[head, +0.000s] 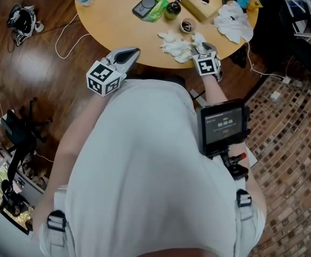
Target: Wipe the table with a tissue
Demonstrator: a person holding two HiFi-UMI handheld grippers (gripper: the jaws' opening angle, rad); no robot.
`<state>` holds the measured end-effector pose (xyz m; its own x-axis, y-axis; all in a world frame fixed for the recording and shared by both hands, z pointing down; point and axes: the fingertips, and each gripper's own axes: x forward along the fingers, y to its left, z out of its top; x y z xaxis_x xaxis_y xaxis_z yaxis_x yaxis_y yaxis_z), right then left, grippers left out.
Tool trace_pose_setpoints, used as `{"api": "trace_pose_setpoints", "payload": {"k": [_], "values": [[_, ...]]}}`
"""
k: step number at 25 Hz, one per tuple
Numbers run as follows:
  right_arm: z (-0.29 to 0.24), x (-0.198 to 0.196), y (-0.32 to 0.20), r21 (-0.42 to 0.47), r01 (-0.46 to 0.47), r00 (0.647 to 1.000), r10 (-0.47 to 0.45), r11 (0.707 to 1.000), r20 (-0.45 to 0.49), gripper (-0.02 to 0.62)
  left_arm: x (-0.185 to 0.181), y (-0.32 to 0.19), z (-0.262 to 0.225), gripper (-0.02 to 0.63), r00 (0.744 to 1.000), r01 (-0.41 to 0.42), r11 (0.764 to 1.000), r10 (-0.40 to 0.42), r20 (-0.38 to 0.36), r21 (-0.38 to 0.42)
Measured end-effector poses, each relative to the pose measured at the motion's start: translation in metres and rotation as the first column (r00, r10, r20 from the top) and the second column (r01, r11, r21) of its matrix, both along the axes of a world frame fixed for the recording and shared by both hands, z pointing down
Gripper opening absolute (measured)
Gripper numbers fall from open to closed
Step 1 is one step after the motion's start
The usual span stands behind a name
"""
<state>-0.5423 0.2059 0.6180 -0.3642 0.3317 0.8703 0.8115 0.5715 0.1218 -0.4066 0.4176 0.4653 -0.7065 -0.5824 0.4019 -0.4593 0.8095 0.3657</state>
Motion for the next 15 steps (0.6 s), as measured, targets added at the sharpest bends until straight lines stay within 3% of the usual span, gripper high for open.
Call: {"api": "trace_pose_setpoints", "payload": {"k": [5, 8, 12, 15], "values": [[0.004, -0.009, -0.006, 0.008, -0.02, 1.0, 0.02, 1.0, 0.001, 0.184, 0.004, 0.004, 0.0, 0.006, 1.0, 0.007, 1.0, -0.007, -0.003, -0.003], [0.003, -0.015, -0.011, -0.014, -0.067, 0.998, 0.067, 0.998, -0.011, 0.102, 0.004, 0.002, 0.0, 0.006, 1.0, -0.006, 1.0, 0.006, -0.003, -0.004], [-0.01, -0.017, -0.02, -0.089, -0.147, 0.989, 0.144, 0.985, -0.03, 0.066, 0.005, 0.0, -0.002, 0.006, 1.0, -0.023, 1.0, 0.023, 0.001, 0.001], [-0.024, -0.012, -0.033, -0.187, -0.225, 0.974, 0.222, 0.956, -0.037, 0.06, 0.006, -0.003, -0.001, 0.006, 0.999, -0.04, 0.999, 0.04, 0.004, 0.011]]}}
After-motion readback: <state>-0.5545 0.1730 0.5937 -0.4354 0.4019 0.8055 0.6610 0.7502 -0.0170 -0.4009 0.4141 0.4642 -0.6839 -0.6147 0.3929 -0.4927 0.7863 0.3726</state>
